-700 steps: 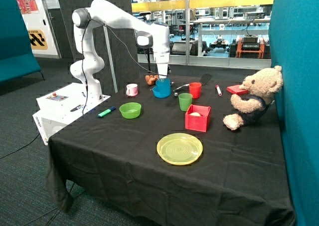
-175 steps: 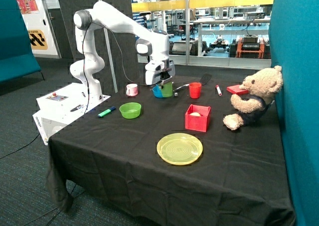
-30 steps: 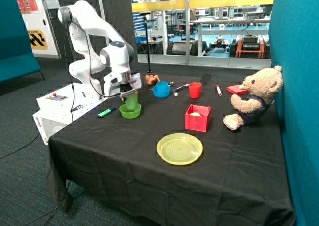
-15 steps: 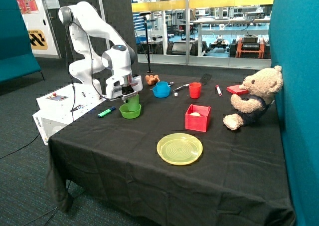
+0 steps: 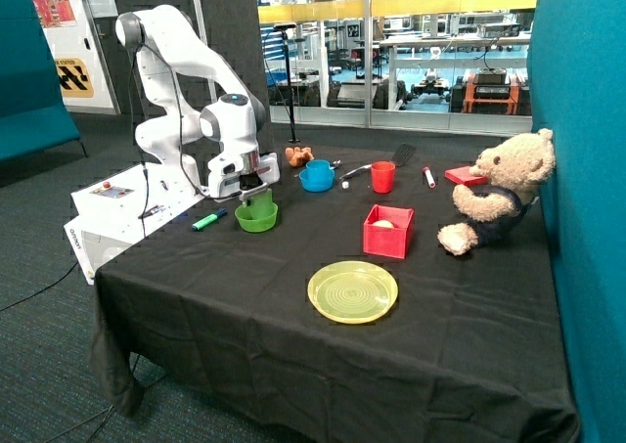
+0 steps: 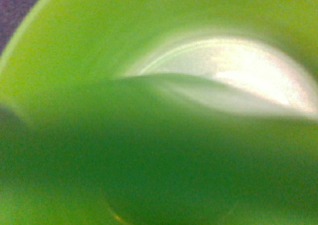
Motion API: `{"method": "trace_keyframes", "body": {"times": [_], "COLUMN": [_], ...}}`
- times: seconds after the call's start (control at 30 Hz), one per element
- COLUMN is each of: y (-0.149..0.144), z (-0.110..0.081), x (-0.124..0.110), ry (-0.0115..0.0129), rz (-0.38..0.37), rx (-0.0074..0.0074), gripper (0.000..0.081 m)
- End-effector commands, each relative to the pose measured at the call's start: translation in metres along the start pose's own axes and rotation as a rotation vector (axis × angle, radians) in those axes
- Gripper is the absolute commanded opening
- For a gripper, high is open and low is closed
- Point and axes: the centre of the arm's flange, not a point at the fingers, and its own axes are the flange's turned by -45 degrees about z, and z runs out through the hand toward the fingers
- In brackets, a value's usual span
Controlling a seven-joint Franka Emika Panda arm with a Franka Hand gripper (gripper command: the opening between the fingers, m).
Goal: Match the cups with the appropriate bowls
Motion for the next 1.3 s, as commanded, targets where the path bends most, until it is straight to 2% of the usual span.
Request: {"method": "trace_keyframes", "body": {"times": [0.0,0.03,0.13,0.37,0.7,1.1,1.27], "y": [0.004,0.004,0.007,0.009,0.007,0.002,0.000], "z": [0.008,0.008,0.007,0.004,0.003,-0.005,-0.005], "x": [-0.001,-0.001,0.000,0.002,0.003,0.010,0.010], "ry": [0.0001,0.0001,0.0001,0.0001,0.0001,0.0001,0.0001], "rz": [-0.004,-0.004,-0.007,-0.013,-0.021,-0.036,-0.044], "rx": [0.0012,0.0012,0.0012,0.0012,0.0012,0.0012,0.0012], "gripper": [0.0164,0.0207,0.0404,0.0570,0.0623,0.0791,0.0807]}}
